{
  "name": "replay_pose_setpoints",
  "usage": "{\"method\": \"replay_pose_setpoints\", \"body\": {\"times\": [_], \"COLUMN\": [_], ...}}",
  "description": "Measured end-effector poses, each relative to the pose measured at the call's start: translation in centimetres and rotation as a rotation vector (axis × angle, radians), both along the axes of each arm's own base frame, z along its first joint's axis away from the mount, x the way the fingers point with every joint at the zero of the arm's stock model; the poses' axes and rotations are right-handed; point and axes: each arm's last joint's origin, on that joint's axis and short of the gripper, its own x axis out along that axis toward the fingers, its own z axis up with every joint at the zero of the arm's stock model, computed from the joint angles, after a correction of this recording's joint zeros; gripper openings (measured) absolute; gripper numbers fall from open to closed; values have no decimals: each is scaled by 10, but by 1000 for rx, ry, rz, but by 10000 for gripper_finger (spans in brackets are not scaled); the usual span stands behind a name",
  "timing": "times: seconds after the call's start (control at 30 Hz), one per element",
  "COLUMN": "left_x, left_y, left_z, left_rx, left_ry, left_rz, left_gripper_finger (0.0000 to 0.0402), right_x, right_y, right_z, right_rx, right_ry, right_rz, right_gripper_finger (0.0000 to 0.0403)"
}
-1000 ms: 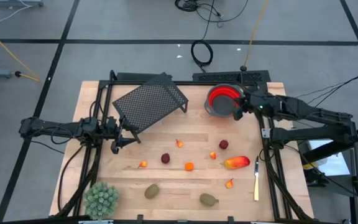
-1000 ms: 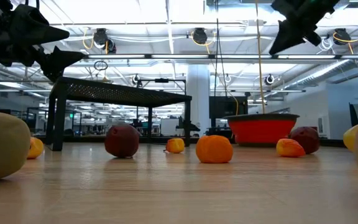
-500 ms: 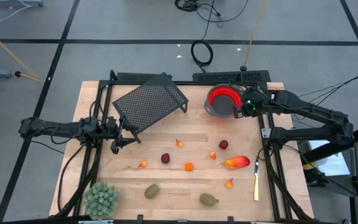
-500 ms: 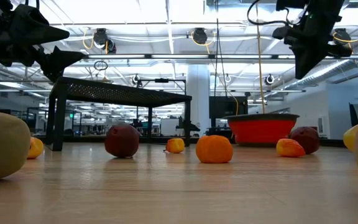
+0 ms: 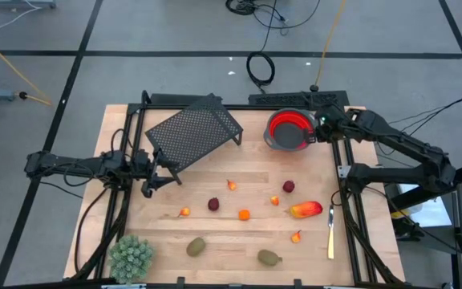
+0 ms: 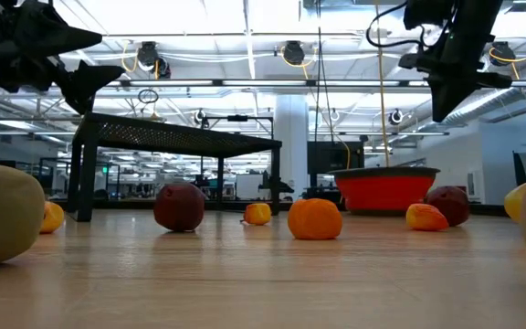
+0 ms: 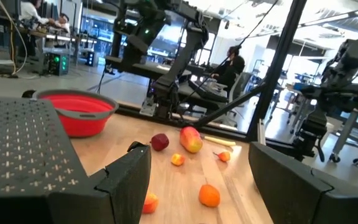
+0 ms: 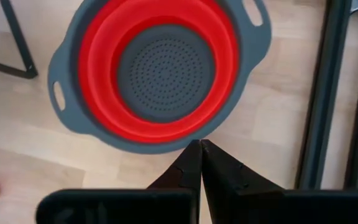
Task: Pick & Place Fruit
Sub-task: Put the red strainer bowl on the shelf
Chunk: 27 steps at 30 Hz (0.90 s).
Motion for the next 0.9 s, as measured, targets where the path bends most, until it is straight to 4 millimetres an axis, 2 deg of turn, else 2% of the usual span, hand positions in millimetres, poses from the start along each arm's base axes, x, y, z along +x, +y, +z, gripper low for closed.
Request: {"method": "replay_pose_setpoints", "body": {"times": [0.1,0.37,0.57,0.7,0.9], "left_x": [0,0,0,0,0], "left_y": [0,0,0,0,0], "left_z": [1,1,1,2,2], "left_rx": [1,101,249,256,262], "left_ry": [-10,-19,-32,-33,-35], "left_rz": [0,12,29,30,29], "left_gripper_finger": [271,271,271,271,271], "right_x": [-2,-6,0,-1,-6], "right_y": [-3,-15,-29,-37,-47], "right_z": [0,-3,-22,-37,-55], "right_rx": [9,65,114,141,150], "right_ry": [-4,-35,-72,-58,-34], "right_rz": [-14,-89,-133,-208,-240], "right_gripper_finger": [42,159,228,253,256]}}
